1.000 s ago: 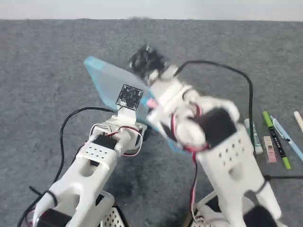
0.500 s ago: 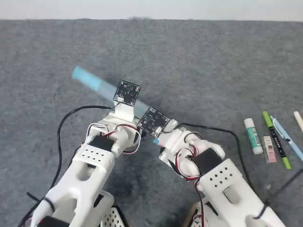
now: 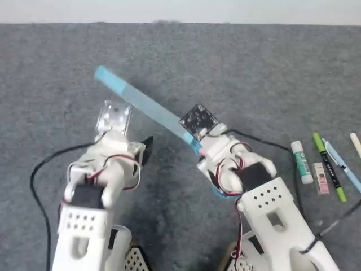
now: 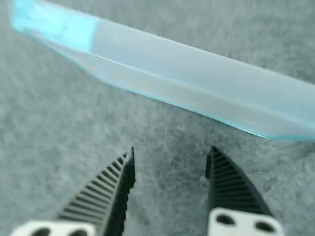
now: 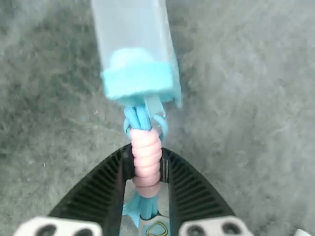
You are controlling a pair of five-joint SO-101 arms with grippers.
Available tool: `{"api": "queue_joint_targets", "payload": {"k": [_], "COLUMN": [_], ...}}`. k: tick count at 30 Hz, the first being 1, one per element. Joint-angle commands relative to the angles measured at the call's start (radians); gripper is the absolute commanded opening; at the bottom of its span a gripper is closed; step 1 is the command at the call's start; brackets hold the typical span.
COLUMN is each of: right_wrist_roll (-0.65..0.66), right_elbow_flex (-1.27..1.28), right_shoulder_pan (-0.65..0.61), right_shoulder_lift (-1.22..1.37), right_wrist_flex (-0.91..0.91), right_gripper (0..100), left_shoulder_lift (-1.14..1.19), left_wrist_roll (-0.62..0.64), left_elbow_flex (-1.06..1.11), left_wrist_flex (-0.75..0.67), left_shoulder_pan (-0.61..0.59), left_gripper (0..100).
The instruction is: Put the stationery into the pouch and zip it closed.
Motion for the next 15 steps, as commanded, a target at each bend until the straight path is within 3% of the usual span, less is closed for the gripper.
{"api": "queue_joint_targets", "payload": {"k": [1, 7, 12, 15], "right_wrist_roll": [-0.017, 0.0, 0.005, -0.002], "right_elbow_flex": [-0.17, -0.094, -0.017, 0.003], "right_shoulder_pan": [-0.01, -0.15, -0.096, -0.097], "right_shoulder_lift": [0.001, 0.001, 0.001, 0.001], "right_wrist_flex": [0.09, 0.105, 0.038, 0.036], "right_gripper": [0.6, 0.6, 0.6, 0.6], "left_shoulder_lift": [-0.147, -0.261, -0.287, -0.29], "left_wrist_roll": [-0.044, -0.046, -0.046, -0.049], "left_elbow_flex": [-0.024, 0.008, 0.018, 0.056], "left_wrist_flex": [0.034, 0.084, 0.112, 0.057], "left_shoulder_pan": [-0.002, -0.002, -0.002, -0.011], "left_gripper": [22, 26, 32, 32]}}
